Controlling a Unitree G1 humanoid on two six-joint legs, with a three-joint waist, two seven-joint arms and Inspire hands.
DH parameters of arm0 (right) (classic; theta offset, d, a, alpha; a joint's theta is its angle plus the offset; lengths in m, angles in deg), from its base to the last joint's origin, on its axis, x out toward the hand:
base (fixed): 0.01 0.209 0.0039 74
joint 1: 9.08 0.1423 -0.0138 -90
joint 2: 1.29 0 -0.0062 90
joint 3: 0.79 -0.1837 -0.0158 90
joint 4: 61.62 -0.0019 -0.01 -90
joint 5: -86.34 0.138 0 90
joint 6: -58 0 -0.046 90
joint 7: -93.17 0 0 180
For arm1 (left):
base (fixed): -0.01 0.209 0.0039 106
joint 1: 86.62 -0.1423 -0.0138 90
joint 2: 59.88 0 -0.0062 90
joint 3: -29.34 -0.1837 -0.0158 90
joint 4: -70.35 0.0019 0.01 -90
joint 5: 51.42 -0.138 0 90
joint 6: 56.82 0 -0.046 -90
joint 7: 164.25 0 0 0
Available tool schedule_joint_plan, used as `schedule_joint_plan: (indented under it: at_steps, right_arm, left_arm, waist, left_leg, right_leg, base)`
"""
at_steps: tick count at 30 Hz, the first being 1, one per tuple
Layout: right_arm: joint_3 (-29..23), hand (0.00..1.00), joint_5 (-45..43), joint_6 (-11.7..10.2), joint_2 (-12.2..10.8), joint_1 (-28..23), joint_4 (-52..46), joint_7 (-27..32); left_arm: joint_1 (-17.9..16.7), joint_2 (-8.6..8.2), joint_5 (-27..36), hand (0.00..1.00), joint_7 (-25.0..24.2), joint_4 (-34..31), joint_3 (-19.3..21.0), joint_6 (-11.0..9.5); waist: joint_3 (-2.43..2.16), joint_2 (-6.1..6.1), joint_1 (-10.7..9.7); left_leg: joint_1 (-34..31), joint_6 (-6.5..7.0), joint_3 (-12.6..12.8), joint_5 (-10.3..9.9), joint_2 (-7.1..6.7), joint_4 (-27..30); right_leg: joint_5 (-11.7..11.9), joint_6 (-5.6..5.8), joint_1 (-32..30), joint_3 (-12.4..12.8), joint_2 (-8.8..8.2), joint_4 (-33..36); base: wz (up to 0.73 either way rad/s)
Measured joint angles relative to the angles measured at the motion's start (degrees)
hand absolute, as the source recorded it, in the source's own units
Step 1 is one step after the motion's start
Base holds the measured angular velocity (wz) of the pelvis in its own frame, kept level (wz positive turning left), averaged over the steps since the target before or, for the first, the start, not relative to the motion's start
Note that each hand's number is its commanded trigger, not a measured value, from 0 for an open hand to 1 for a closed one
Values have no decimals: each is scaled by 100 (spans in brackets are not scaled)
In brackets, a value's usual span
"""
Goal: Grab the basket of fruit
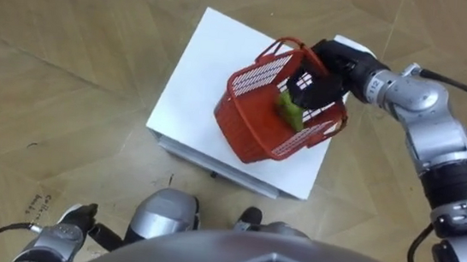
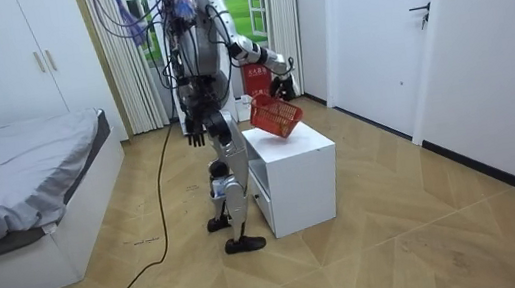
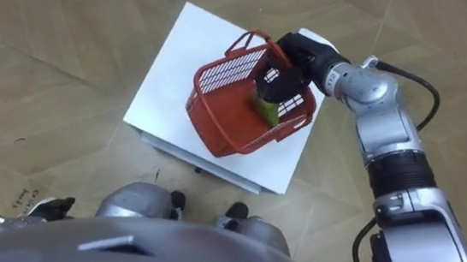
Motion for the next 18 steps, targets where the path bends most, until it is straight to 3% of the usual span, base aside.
schedule_joint_plan:
  at_steps: [7,18]
  right_arm:
    - [5,0,-16,-9,-245,6,471,-3]
    - [0,0,-63,-15,-352,6,604,1]
  left_arm:
    - [5,-34,41,0,-53,14,1,-2]
    - [6,-144,57,0,-42,59,5,32]
  waist:
    - [0,5,92]
    - [-3,77,79]
  left_leg:
    - [-74,-4,-3,-2,1,11]
    - [-175,-4,-103,-2,-7,33]
  right_leg:
    - [0,0,-72,-33,-2,-16]
    - [1,2,-98,-128,-10,-85]
  base:
    - [1]
    - [5]
